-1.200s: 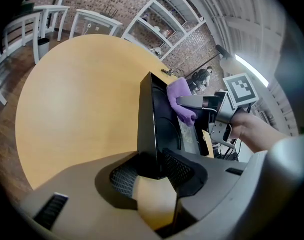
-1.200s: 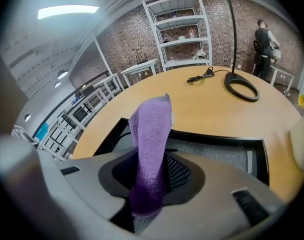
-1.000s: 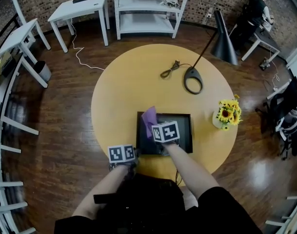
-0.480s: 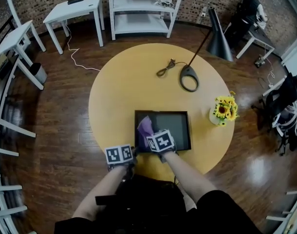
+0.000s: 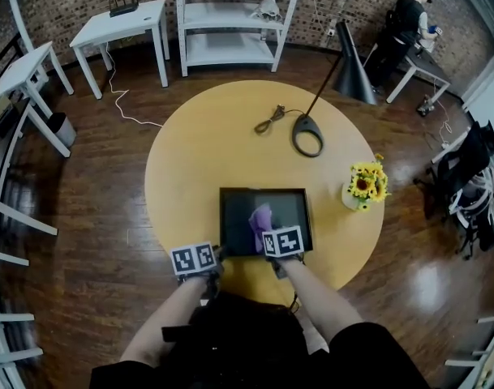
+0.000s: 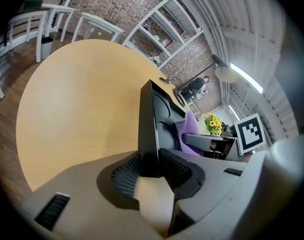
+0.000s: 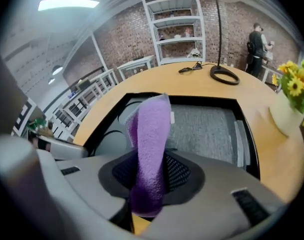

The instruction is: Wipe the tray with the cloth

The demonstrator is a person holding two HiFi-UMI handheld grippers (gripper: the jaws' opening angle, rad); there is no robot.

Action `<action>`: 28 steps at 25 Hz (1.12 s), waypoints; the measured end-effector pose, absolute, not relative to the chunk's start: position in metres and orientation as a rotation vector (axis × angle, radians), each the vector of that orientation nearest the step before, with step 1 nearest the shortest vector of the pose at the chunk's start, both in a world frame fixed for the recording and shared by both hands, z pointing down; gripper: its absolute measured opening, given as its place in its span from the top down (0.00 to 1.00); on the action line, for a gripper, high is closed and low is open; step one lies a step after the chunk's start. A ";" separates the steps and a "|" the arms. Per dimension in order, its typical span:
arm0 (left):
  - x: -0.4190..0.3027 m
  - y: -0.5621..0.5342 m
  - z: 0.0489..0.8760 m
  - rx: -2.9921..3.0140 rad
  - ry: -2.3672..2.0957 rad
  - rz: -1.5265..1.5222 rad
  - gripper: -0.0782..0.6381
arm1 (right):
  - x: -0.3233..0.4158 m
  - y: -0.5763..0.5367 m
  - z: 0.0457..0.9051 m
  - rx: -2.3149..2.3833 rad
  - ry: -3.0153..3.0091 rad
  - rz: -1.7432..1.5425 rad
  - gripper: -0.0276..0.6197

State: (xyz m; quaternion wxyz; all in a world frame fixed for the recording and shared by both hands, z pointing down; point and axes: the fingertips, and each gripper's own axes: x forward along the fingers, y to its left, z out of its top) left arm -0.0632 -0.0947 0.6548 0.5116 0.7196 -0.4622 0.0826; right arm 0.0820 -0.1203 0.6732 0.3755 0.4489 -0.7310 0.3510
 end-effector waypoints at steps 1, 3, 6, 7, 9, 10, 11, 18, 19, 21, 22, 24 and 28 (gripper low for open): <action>-0.065 -0.095 0.652 1.739 -1.108 0.173 0.74 | 0.079 -0.124 0.667 1.165 -1.898 0.909 0.77; -0.072 -0.097 0.642 1.744 -1.120 0.102 0.74 | 0.067 -0.131 0.650 1.177 -1.965 0.910 0.77; -0.086 -0.097 0.631 1.726 -1.146 0.008 0.74 | 0.033 -0.133 0.628 1.129 -2.075 0.957 0.77; -0.090 -0.097 0.630 1.712 -1.154 -0.011 0.74 | 0.019 -0.130 0.625 1.098 -2.100 0.980 0.77; -0.098 -0.095 0.629 1.683 -1.173 -0.035 0.74 | -0.005 -0.119 0.627 1.041 -2.110 0.998 0.77; -0.102 -0.093 0.630 1.670 -1.181 -0.043 0.74 | -0.013 -0.113 0.632 1.020 -2.097 0.983 0.77; -0.105 -0.091 0.630 1.658 -1.187 -0.052 0.74 | -0.020 -0.107 0.638 1.002 -2.080 0.957 0.77; -0.118 -0.076 0.645 1.595 -1.192 -0.064 0.74 | -0.026 -0.094 0.658 0.929 -2.047 0.751 0.77; -0.116 -0.075 0.645 1.591 -1.189 -0.064 0.74 | -0.020 -0.094 0.659 0.930 -2.023 0.720 0.77; -0.114 -0.077 0.646 1.597 -1.187 -0.052 0.74 | -0.008 -0.095 0.661 0.936 -1.987 0.666 0.77; -0.114 -0.078 0.646 1.608 -1.188 -0.036 0.74 | -0.004 -0.096 0.661 0.940 -1.979 0.649 0.77; -0.112 -0.080 0.645 1.642 -1.190 0.009 0.74 | 0.005 -0.097 0.660 0.948 -1.975 0.634 0.77; -0.101 -0.081 0.642 1.694 -1.174 0.069 0.75 | 0.027 -0.098 0.658 0.979 -1.989 0.643 0.77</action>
